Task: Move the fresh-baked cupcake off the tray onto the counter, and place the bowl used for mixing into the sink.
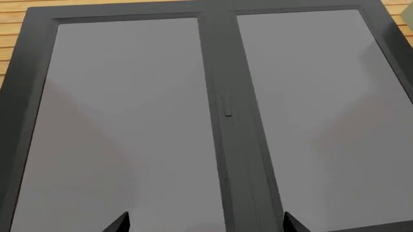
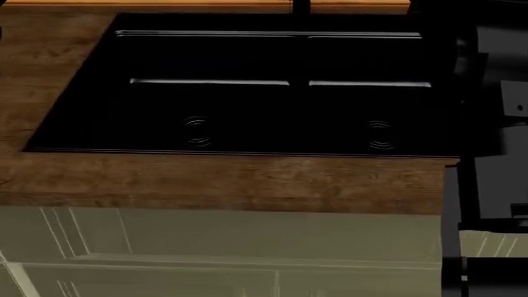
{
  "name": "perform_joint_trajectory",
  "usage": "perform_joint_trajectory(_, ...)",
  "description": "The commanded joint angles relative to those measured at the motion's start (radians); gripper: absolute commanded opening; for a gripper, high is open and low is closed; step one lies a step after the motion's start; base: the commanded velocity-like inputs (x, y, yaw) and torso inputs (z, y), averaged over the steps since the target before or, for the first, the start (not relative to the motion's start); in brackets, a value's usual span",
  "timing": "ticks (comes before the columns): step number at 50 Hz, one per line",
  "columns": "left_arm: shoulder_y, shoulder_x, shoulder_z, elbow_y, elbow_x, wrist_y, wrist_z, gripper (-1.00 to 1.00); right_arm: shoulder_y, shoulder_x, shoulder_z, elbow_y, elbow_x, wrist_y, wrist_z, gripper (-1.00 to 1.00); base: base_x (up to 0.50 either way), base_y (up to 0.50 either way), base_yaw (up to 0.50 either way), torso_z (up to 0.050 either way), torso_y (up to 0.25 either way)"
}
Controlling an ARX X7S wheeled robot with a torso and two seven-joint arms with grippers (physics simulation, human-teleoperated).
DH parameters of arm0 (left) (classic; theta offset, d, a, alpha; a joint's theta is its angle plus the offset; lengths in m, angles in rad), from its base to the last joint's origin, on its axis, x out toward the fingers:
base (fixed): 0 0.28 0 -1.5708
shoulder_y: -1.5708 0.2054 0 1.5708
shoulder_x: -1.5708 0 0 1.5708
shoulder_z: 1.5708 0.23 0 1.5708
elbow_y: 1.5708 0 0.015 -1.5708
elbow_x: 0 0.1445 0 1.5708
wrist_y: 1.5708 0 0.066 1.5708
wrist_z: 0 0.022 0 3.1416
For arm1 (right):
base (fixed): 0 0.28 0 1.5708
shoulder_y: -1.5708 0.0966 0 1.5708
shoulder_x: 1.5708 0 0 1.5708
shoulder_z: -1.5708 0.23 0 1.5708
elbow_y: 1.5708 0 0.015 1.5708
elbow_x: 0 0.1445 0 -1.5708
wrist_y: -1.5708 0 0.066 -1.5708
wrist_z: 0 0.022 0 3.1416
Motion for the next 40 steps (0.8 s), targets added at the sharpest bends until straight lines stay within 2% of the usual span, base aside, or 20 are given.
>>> perform_joint_trajectory(1,0.001,0.0,-0.002,-0.002,-0.004,0.004,-0.002,1.0,-0.007,-0.001,-0.004,-0.012,0.002,0.002,-0.007,1.0,0.04,0.5,0.0,0.0,0.0)
perform_joint_trajectory(40,-0.002,-0.002,0.005,-0.001,-0.008,0.002,-0.004,1.0,0.011,-0.006,-0.01,0.019,0.002,-0.013,-0.029,1.0,0.04,0.5,0.0,0.0,0.0)
